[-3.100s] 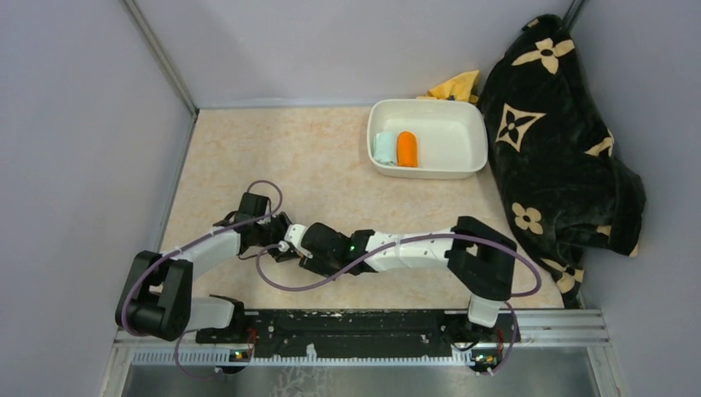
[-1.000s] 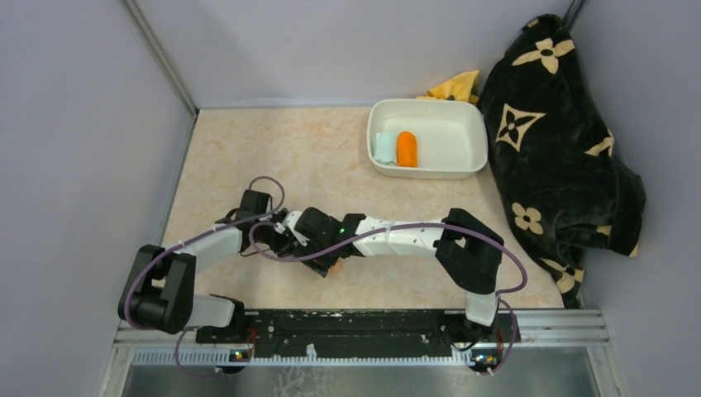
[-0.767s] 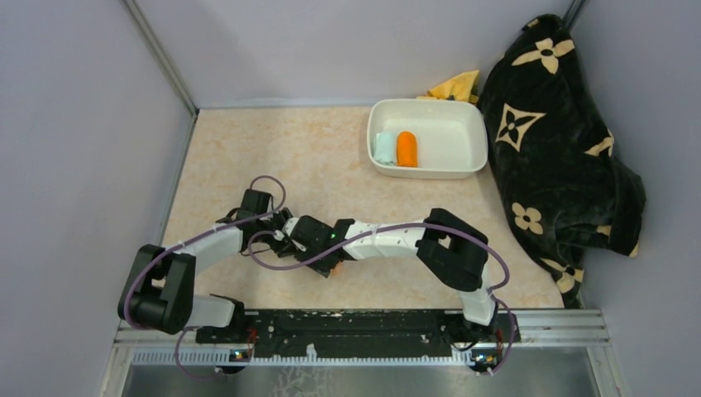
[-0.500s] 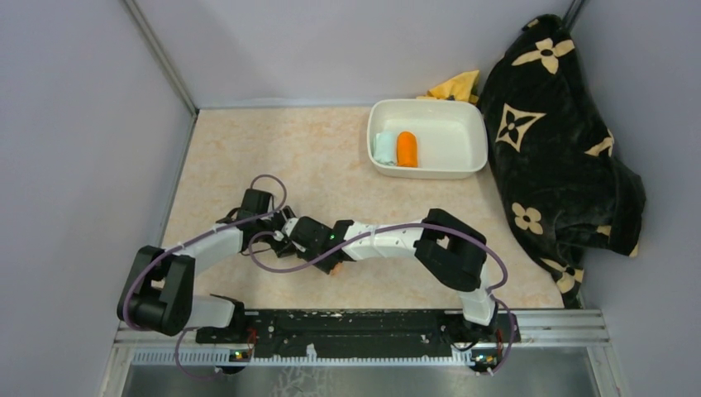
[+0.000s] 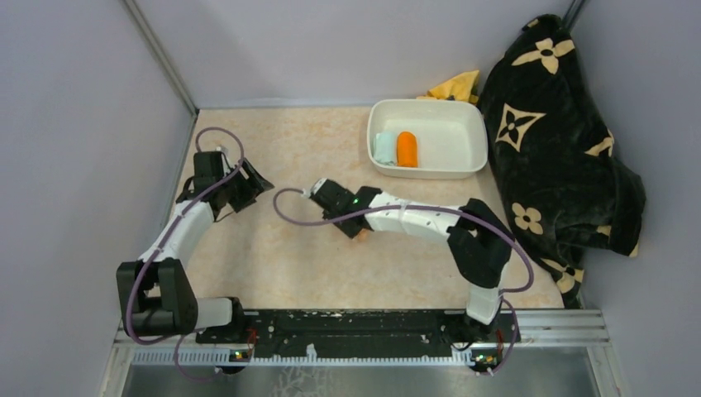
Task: Roll the towels
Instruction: Pick up the towel at the center of the board, then place the towel in the bin.
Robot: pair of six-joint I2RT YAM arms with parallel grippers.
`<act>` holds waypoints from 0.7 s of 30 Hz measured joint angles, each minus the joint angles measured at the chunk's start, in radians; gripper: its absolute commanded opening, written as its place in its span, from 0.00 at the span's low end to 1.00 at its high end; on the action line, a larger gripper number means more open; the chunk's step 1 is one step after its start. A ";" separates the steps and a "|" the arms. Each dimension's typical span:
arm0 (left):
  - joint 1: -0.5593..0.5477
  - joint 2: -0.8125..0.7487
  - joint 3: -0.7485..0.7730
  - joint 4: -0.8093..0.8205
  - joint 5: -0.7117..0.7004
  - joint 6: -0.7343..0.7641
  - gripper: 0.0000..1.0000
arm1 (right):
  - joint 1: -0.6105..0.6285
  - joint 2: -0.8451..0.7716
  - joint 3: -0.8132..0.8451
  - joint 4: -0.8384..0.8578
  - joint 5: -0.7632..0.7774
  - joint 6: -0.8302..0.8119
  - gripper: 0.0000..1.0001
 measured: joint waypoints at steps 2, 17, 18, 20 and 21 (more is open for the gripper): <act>0.017 0.000 0.034 -0.011 -0.029 0.055 0.77 | -0.064 -0.036 0.043 -0.045 0.038 -0.012 0.00; 0.022 -0.006 0.024 -0.052 -0.117 0.220 0.78 | -0.639 -0.048 0.354 -0.108 0.298 -0.105 0.00; 0.022 -0.001 0.024 -0.052 -0.114 0.222 0.78 | -0.663 -0.026 0.366 -0.105 0.299 -0.103 0.00; 0.022 0.006 0.024 -0.052 -0.110 0.224 0.78 | -0.714 0.034 0.392 -0.095 0.297 -0.096 0.00; 0.022 0.008 0.024 -0.052 -0.107 0.225 0.78 | -0.740 0.075 0.406 -0.085 0.295 -0.093 0.00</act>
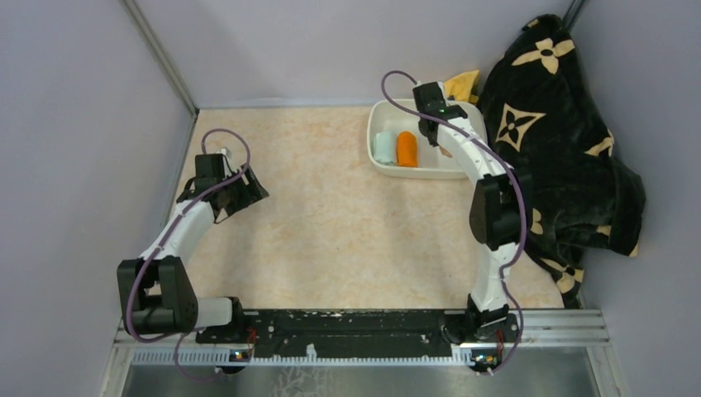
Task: Roll the towels
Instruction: Place the towel in the bin.
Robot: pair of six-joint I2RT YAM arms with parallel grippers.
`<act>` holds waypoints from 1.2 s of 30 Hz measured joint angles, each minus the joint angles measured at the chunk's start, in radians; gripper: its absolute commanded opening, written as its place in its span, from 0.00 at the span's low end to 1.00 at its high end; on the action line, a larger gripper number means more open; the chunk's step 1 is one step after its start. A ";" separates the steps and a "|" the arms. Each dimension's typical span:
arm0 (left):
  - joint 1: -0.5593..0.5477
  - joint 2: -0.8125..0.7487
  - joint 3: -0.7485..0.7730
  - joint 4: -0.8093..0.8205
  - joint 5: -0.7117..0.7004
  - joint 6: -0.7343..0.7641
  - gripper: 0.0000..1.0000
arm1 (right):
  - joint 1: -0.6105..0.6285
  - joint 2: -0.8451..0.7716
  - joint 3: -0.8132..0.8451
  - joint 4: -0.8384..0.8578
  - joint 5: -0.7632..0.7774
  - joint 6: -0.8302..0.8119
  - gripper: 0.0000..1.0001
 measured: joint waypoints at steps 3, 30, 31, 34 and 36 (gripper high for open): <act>0.000 0.002 0.000 0.000 0.005 0.002 0.78 | -0.039 0.108 0.028 0.010 -0.014 0.012 0.00; 0.000 0.038 0.000 0.005 0.039 0.006 0.79 | -0.064 0.345 0.138 -0.031 -0.453 0.243 0.20; 0.000 0.039 0.000 0.005 0.041 0.006 0.79 | -0.066 0.345 0.138 -0.031 -0.455 0.249 0.24; 0.000 0.040 0.000 0.005 0.048 0.006 0.79 | -0.069 0.345 0.138 -0.031 -0.461 0.265 0.34; 0.000 0.040 0.000 0.005 0.053 0.006 0.79 | -0.069 0.343 0.134 -0.025 -0.461 0.270 0.40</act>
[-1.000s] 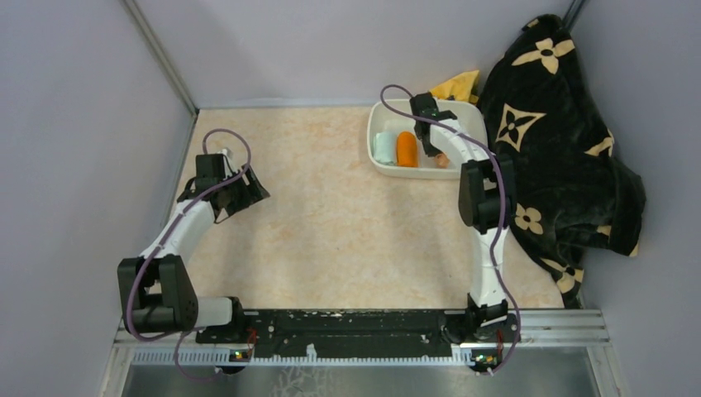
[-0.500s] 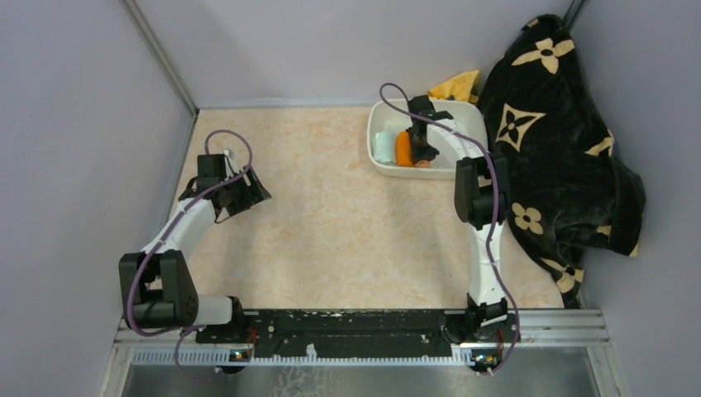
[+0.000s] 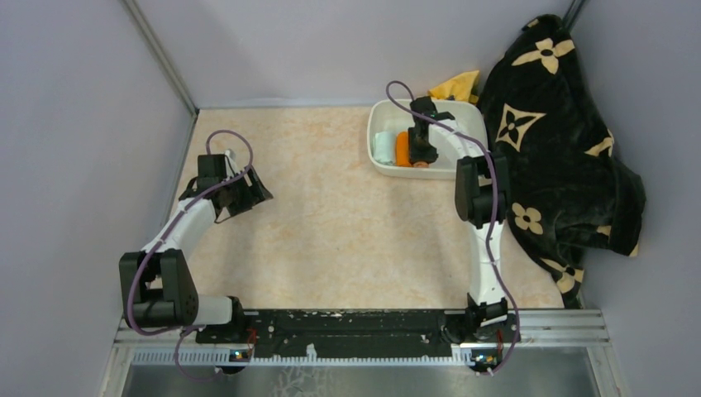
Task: Roll the towels
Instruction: Place the towel in the bin, then reset both arms
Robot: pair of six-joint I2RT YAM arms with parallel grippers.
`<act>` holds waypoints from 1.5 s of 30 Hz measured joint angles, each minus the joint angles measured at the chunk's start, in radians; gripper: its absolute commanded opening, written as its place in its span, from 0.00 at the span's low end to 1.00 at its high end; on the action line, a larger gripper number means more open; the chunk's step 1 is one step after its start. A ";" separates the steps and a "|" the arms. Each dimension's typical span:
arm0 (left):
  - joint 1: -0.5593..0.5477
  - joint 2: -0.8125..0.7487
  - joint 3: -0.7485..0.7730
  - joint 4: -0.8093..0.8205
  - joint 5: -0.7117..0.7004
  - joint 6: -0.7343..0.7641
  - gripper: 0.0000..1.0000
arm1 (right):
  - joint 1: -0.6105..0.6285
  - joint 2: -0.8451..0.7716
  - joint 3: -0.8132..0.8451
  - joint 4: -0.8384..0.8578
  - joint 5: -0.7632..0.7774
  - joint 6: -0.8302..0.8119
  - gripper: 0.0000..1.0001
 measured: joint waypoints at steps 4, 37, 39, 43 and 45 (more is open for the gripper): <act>0.000 0.000 0.000 0.000 0.014 0.000 0.79 | 0.000 -0.027 -0.035 0.020 0.001 0.006 0.49; 0.000 -0.648 0.248 -0.254 -0.105 0.037 0.92 | -0.001 -1.741 -0.861 0.210 0.169 -0.022 0.96; 0.000 -0.679 0.236 -0.256 -0.142 0.037 0.98 | -0.001 -1.803 -0.916 0.220 0.194 -0.035 0.96; 0.000 -0.765 0.129 -0.225 -0.182 0.029 1.00 | -0.001 -1.876 -0.985 0.240 0.226 -0.058 0.96; 0.000 -0.811 0.075 -0.211 -0.191 0.017 1.00 | -0.001 -1.886 -0.994 0.247 0.235 -0.065 0.96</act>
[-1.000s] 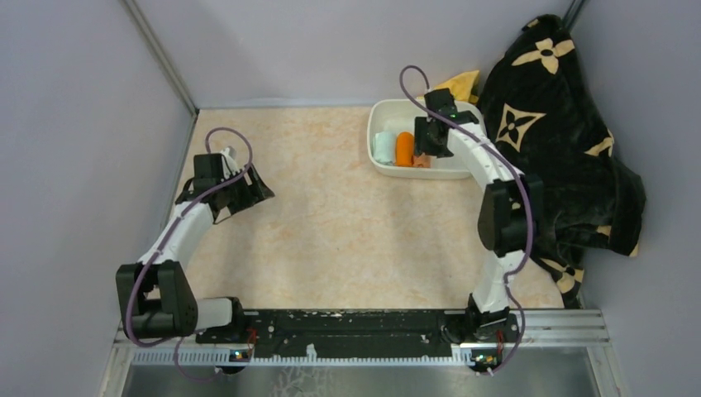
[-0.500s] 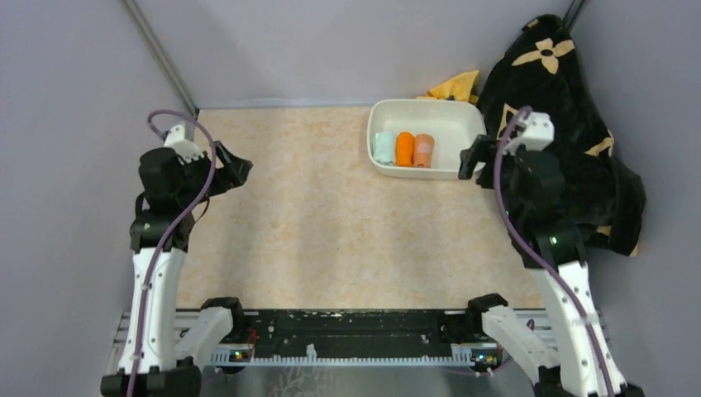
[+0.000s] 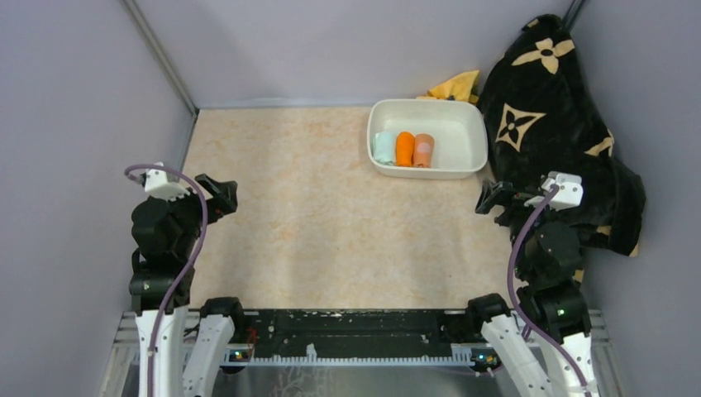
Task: Roll the towels
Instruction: Reset both arms
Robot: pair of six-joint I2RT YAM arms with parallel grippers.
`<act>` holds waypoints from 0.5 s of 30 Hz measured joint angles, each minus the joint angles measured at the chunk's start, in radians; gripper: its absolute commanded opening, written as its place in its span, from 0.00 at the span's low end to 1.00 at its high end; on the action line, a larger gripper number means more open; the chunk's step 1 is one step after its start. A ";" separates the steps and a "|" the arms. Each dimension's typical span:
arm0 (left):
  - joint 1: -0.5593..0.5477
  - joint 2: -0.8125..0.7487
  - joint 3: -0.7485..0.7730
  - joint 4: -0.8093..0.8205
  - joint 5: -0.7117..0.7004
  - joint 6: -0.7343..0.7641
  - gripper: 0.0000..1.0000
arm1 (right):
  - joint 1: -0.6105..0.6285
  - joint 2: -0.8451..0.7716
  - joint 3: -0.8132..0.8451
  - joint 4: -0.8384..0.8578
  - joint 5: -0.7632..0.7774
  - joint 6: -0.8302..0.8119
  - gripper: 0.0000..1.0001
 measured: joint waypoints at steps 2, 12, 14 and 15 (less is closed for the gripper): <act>0.000 -0.026 -0.023 0.010 -0.005 -0.008 1.00 | 0.000 -0.002 -0.007 0.014 0.007 -0.005 0.96; 0.000 -0.016 -0.025 0.053 -0.017 -0.017 1.00 | 0.000 0.003 -0.062 0.053 0.002 0.007 0.97; 0.000 -0.013 -0.025 0.060 -0.015 -0.017 1.00 | 0.000 0.008 -0.062 0.061 -0.002 0.010 0.97; 0.000 -0.011 -0.025 0.062 -0.013 -0.017 1.00 | 0.000 0.011 -0.062 0.065 -0.003 0.010 0.97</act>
